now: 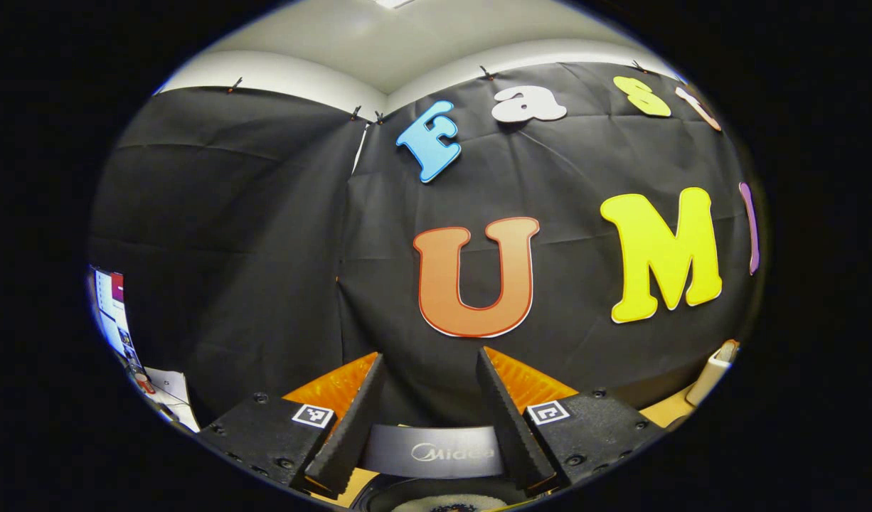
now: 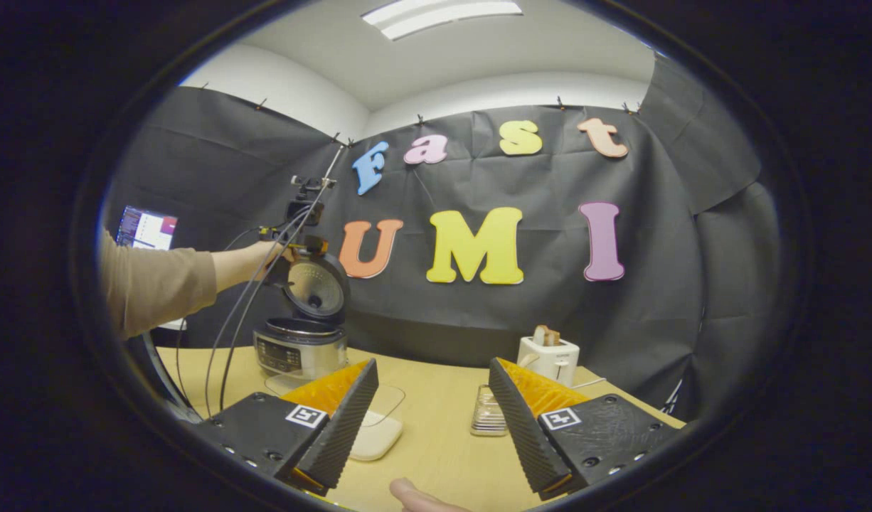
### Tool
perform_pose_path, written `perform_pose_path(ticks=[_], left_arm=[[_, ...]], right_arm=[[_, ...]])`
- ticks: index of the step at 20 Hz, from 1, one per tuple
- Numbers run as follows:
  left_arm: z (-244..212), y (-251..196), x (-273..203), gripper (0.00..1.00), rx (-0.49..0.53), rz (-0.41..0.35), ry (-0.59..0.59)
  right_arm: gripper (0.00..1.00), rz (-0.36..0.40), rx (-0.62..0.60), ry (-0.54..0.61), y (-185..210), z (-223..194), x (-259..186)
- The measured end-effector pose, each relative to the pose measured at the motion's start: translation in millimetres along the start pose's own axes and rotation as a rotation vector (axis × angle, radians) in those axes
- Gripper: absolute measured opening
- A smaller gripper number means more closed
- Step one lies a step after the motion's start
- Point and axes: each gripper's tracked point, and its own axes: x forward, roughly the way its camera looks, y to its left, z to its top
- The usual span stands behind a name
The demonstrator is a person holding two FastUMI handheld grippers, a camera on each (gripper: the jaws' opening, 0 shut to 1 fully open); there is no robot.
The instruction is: Close the left gripper, press the button to open the rice cooker; take a wooden spoon from the chopstick holder with the right hand, scoop a spoonful of rice and pour it into the rice cooker, then put the wooden spoon back into the chopstick holder.
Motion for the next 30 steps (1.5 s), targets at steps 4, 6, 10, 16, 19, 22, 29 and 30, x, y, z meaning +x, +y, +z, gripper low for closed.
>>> perform_pose_path(ticks=[4, 6, 10, 16, 19, 22, 29, 30], left_arm=[[-34, -19, -23, 0.83, 0.009, -0.069, 0.086], [-65, -41, -40, 0.77, 0.058, -0.148, 0.171], [-102, -51, -61, 0.85, 0.153, -0.168, 0.213], [-143, -51, -79, 0.88, 0.062, -0.170, 0.276], [-156, -49, -89, 0.89, 0.017, -0.174, 0.303], [-159, -38, -95, 0.91, 0.020, -0.153, 0.280], [-165, -31, -123, 0.97, 0.072, -0.129, 0.326], [-165, -30, -128, 0.97, 0.079, -0.130, 0.333]], right_arm=[[0.96, 0.019, 0.028, -0.017, 5, 10, -8], [0.93, 0.023, 0.026, -0.039, 7, 17, -11], [0.96, 0.028, 0.016, -0.051, 12, 21, -16], [0.96, 0.038, 0.018, -0.054, 17, 23, -21], [0.90, 0.035, 0.012, -0.072, 18, 30, -24], [0.93, 0.041, 0.019, -0.074, 19, 31, -26], [0.93, 0.048, -0.001, -0.095, 25, 40, -35], [0.93, 0.050, -0.003, -0.098, 26, 41, -36]])
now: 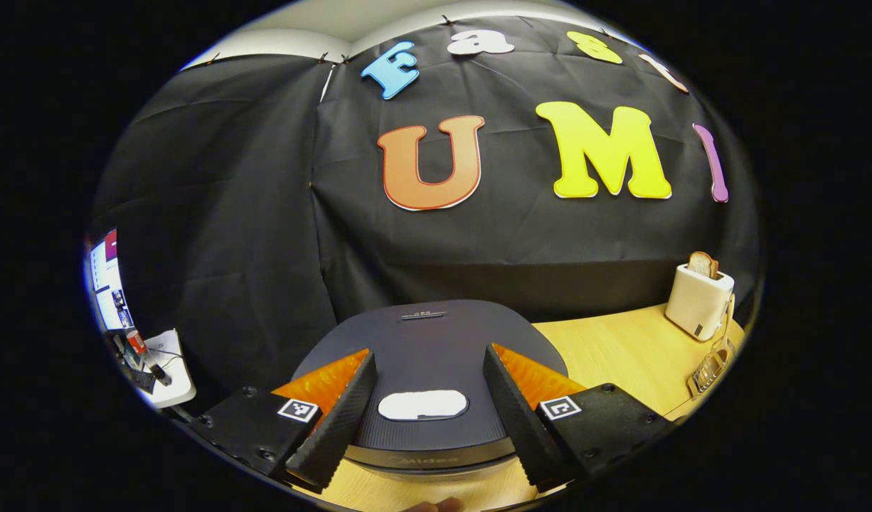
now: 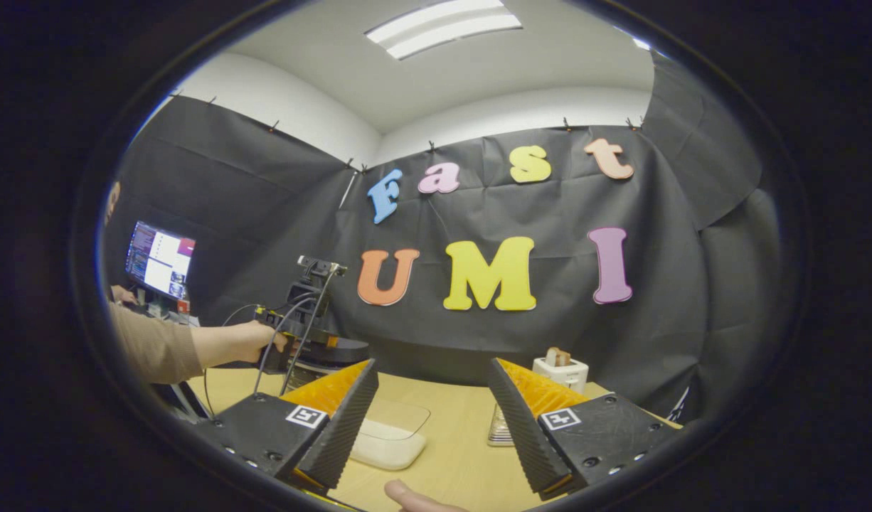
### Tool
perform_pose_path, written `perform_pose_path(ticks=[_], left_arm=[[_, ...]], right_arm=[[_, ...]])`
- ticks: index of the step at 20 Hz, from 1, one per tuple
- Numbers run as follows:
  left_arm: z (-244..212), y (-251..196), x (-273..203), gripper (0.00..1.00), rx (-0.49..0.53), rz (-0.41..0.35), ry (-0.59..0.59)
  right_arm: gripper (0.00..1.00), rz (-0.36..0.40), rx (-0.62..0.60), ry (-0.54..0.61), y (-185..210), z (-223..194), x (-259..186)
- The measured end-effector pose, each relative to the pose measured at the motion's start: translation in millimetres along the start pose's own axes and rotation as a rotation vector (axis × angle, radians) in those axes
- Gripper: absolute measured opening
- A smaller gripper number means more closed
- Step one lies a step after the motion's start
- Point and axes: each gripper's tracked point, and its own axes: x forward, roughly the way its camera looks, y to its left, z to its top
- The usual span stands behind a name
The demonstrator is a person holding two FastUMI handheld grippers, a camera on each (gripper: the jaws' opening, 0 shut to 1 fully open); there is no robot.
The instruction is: Close the left gripper, press the button to open the rice cooker; take a wooden spoon from the chopstick holder with the right hand, scoop a spoonful of rice and pour it into the rice cooker, then put the wooden spoon back into the chopstick holder.
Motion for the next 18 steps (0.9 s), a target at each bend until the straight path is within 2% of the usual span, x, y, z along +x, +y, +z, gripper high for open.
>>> perform_pose_path(ticks=[3, 5, 14, 18], left_arm=[[-7, 1, -15, 0.97, 0.002, 0.000, 0.009], [-10, 2, -22, 0.97, -0.034, 0.009, -0.009], [-10, 2, -37, 0.95, -0.051, 0.065, -0.194], [-17, 0, -37, 0.95, -0.054, 0.066, -0.205]], right_arm=[[0.93, 0.005, -0.008, -0.003, 4, 4, -5], [0.93, 0.006, -0.016, -0.015, 6, 9, -9], [0.93, 0.006, -0.053, -0.027, 12, 14, -17], [0.93, 0.011, -0.046, -0.007, 16, 7, -15]])
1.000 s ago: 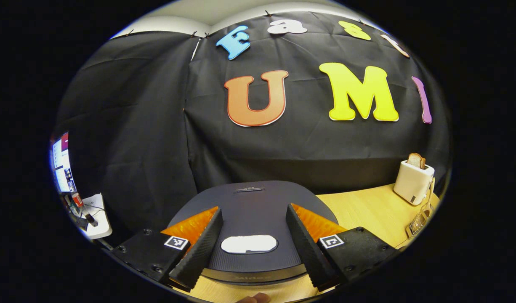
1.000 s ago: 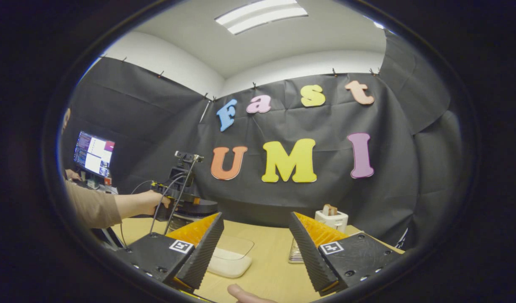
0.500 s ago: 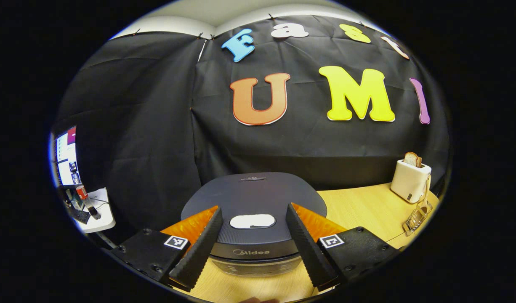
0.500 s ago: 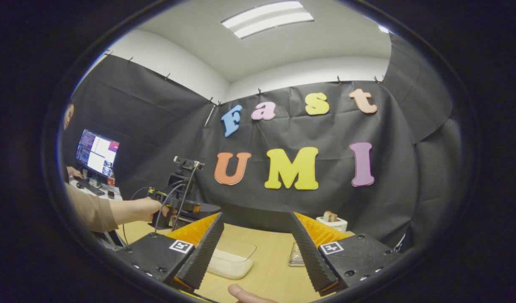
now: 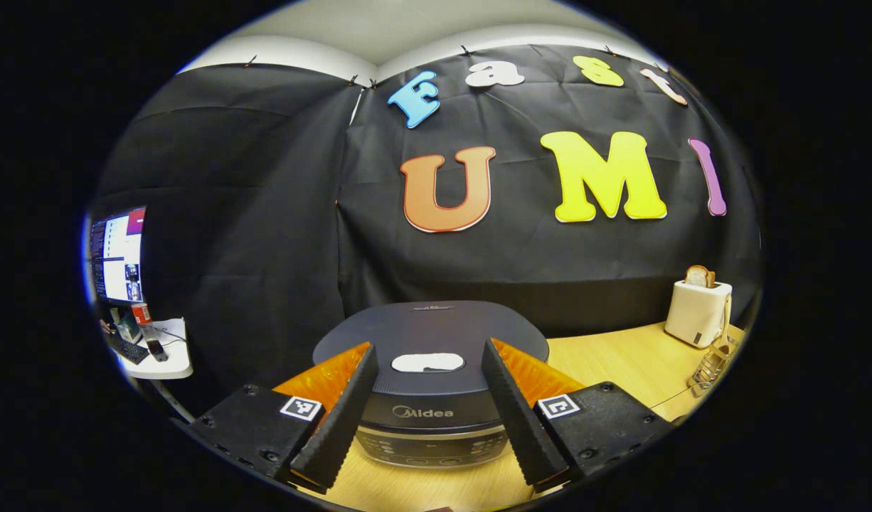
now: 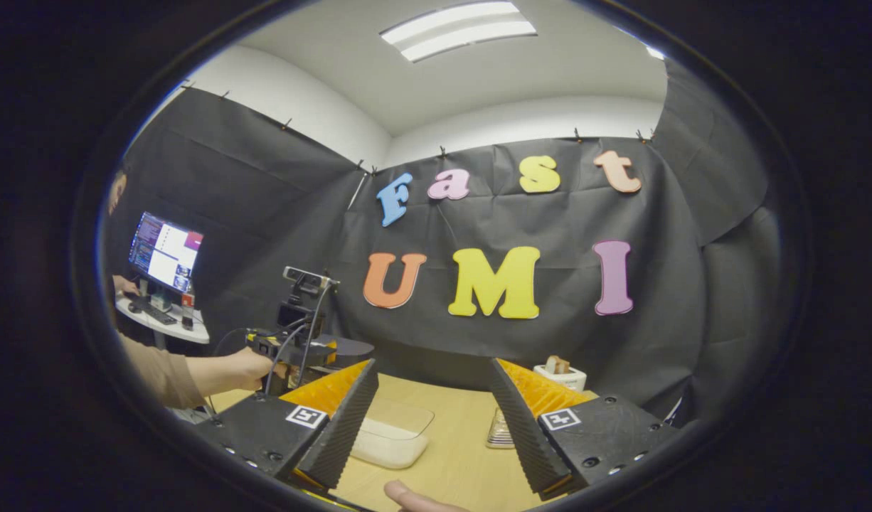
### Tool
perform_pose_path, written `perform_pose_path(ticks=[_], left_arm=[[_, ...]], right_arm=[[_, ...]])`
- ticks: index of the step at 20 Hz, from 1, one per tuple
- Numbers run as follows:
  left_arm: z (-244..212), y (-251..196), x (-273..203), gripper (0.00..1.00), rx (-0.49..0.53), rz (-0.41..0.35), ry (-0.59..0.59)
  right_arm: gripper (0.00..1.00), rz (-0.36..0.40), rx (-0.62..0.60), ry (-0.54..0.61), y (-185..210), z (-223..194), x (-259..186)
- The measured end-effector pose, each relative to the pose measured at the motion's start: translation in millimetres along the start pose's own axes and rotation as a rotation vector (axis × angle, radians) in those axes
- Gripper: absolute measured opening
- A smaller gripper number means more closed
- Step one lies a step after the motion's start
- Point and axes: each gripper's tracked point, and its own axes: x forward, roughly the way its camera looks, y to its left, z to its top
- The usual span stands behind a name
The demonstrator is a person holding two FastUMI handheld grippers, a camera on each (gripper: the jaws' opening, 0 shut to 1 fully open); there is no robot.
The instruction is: Close the left gripper, press the button to open the rice cooker; take a wooden spoon from the chopstick holder with the right hand, scoop a spoonful of rice and pour it into the rice cooker, then put the wooden spoon back into the chopstick holder.
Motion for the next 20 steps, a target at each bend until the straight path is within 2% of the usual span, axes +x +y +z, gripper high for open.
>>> perform_pose_path(ticks=[2, 6, 9, 10, 11, 12, 13, 15, 18, 20], left_arm=[[0, 0, -2, 0.94, -0.008, 0.001, -0.012], [2, -3, -8, 0.92, 0.003, -0.052, 0.008], [13, 6, -20, 0.93, -0.003, -0.022, -0.005], [18, 5, -27, 0.94, 0.007, -0.023, -0.012], [21, 1, -36, 0.95, 0.020, -0.024, -0.011], [25, -1, -45, 0.90, 0.027, -0.022, -0.009], [28, -3, -55, 0.97, 0.030, -0.023, -0.009], [35, -10, -77, 0.97, 0.004, -0.035, -0.025], [35, -19, -108, 0.97, -0.038, -0.056, -0.029], [31, -29, -131, 0.97, -0.032, -0.081, -0.030]], right_arm=[[0.93, -0.001, -0.001, 0.005, 1, -2, 3], [0.93, -0.013, 0.011, 0.008, -2, -7, 7], [0.93, -0.030, 0.034, 0.023, -6, -13, 11], [0.96, -0.038, 0.035, 0.027, -10, -16, 15], [0.96, -0.045, 0.039, 0.035, -11, -18, 18], [0.93, -0.046, 0.045, 0.048, -12, -24, 20], [0.93, -0.048, 0.049, 0.064, -13, -28, 22], [0.96, -0.063, 0.055, 0.079, -18, -31, 24], [0.93, -0.097, 0.053, 0.083, -29, -33, 27], [0.96, -0.116, 0.050, 0.083, -34, -36, 30]])
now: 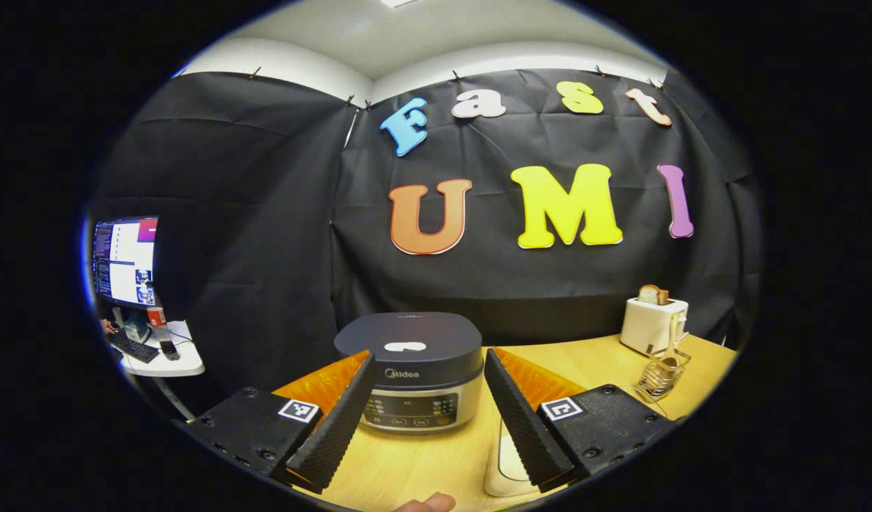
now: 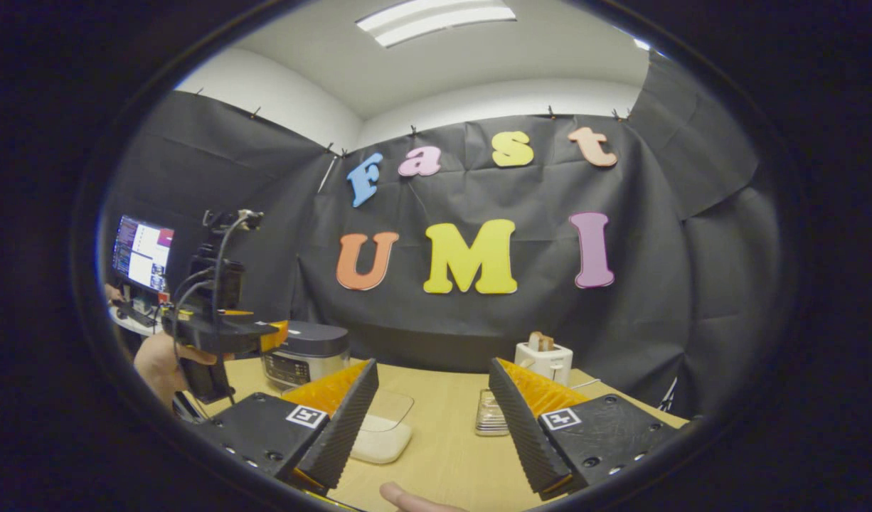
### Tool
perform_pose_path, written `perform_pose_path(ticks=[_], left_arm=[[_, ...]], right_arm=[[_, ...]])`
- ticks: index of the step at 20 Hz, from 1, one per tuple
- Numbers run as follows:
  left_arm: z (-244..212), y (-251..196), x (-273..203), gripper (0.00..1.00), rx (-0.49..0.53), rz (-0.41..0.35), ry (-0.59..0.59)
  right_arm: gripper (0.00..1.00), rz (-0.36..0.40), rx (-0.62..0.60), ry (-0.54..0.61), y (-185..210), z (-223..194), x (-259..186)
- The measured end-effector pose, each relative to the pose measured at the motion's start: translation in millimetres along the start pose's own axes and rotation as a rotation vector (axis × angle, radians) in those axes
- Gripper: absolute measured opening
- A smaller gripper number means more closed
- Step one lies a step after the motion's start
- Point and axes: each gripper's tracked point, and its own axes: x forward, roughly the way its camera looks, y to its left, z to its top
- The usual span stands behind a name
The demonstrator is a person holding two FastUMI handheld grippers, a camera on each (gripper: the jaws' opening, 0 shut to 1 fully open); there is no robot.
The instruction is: Close the left gripper, press the button to open the rice cooker; take a wooden spoon from the chopstick holder with the right hand, scoop a spoonful of rice and pour it into the rice cooker, then put the wooden spoon back into the chopstick holder.
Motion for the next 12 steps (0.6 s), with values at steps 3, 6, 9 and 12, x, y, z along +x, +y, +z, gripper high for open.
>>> perform_pose_path(ticks=[3, 6, 9, 12], left_arm=[[-3, -11, -33, 0.97, 0.021, -0.028, -0.010], [-3, -31, -56, 0.97, 0.035, -0.087, 0.006], [14, -33, -77, 0.98, 0.064, -0.084, -0.029], [26, -38, -93, 0.98, 0.031, -0.090, -0.048]], right_arm=[[0.93, -0.030, -0.035, 0.013, -9, -9, 7], [0.93, -0.087, -0.101, 0.000, -24, -10, 13], [0.96, -0.093, -0.096, -0.008, -28, -6, 13], [0.93, -0.084, -0.055, 0.002, -36, -8, 15]])
